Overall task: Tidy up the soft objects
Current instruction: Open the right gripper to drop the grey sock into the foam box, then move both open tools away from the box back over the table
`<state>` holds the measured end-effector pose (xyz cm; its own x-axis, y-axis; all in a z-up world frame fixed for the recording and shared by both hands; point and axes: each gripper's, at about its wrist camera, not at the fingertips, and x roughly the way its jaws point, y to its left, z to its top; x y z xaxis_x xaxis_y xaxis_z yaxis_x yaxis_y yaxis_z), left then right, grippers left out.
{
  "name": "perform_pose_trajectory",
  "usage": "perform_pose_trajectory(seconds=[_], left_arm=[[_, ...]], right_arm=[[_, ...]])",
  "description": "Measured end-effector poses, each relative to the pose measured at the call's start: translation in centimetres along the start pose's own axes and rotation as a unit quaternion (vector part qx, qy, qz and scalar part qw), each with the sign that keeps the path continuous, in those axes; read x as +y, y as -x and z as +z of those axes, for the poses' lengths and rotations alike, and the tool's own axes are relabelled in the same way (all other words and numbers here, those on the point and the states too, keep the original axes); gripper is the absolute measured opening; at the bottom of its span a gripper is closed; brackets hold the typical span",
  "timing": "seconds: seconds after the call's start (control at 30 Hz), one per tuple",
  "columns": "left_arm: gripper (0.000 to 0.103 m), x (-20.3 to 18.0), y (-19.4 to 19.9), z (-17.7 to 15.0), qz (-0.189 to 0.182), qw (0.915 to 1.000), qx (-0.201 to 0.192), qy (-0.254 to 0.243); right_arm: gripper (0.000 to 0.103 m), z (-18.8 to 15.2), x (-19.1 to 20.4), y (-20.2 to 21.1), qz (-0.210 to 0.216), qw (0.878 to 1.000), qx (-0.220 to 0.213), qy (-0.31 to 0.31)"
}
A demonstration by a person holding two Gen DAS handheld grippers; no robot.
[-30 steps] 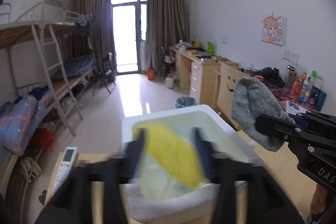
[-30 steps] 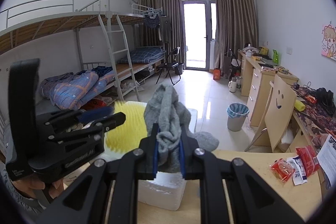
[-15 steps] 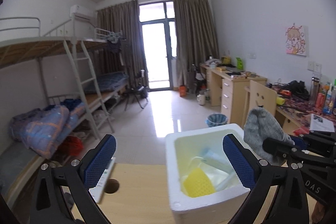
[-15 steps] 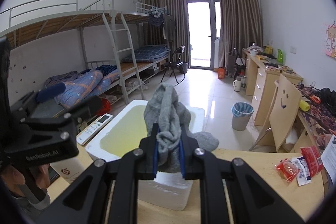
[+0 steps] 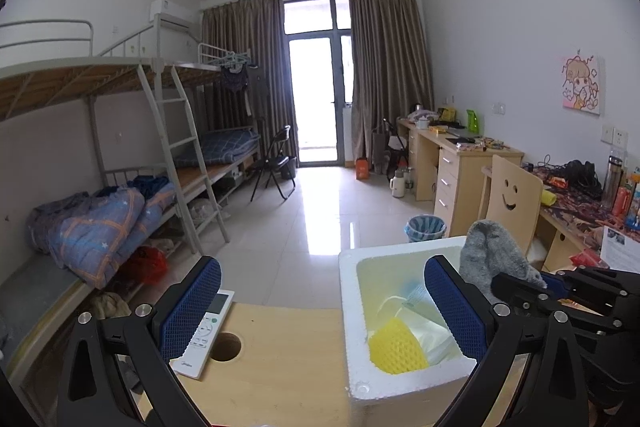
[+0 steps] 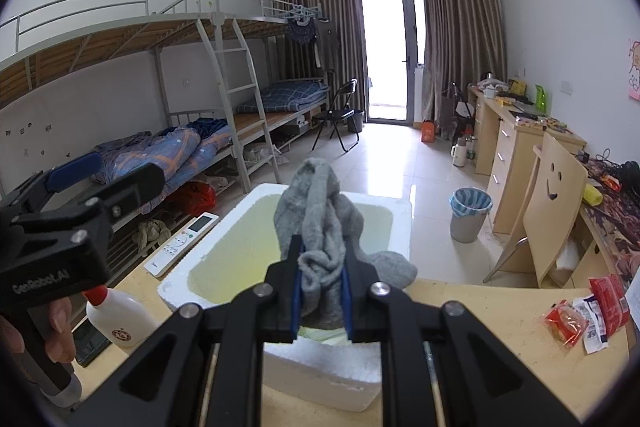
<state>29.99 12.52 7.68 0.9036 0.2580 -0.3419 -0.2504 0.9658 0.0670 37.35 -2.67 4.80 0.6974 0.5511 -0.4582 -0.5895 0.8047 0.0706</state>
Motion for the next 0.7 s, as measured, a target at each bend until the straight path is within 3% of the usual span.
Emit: perform_pose_trajectory(seconds=[0.07,0.13,0.2,0.23,0.63,0.7], left_arm=[[0.102,-0.02,0.14,0.02,0.001,1.0000,-0.001,0.002],[0.102,-0.05,0.27,0.10,-0.001,1.0000,-0.002,0.004],[0.102,-0.06,0.42,0.07,-0.003,1.0000,-0.003,0.004],[0.102,-0.09,0.48,0.08,-0.003,1.0000,-0.004,0.003],[0.102,-0.13,0.61,0.06,-0.005,1.0000,-0.004,0.006],[0.102,-0.04,0.56,0.05,-0.003,1.0000,-0.003,0.007]], right_arm=[[0.021,-0.05,-0.15,-0.22,-0.007,1.000,-0.003,0.002],[0.031,-0.12,-0.01,-0.40,-0.003,1.000,-0.004,0.008],[0.060,-0.10,0.37,-0.53,0.005,1.000,-0.002,0.009],[0.064,-0.09,0.39,-0.45,0.005,1.000,-0.004,0.008],[0.080,0.06,0.44,0.24,-0.001,1.000,-0.013,0.010],[0.089,0.07,0.53,0.28,-0.002,1.000,-0.016,0.009]])
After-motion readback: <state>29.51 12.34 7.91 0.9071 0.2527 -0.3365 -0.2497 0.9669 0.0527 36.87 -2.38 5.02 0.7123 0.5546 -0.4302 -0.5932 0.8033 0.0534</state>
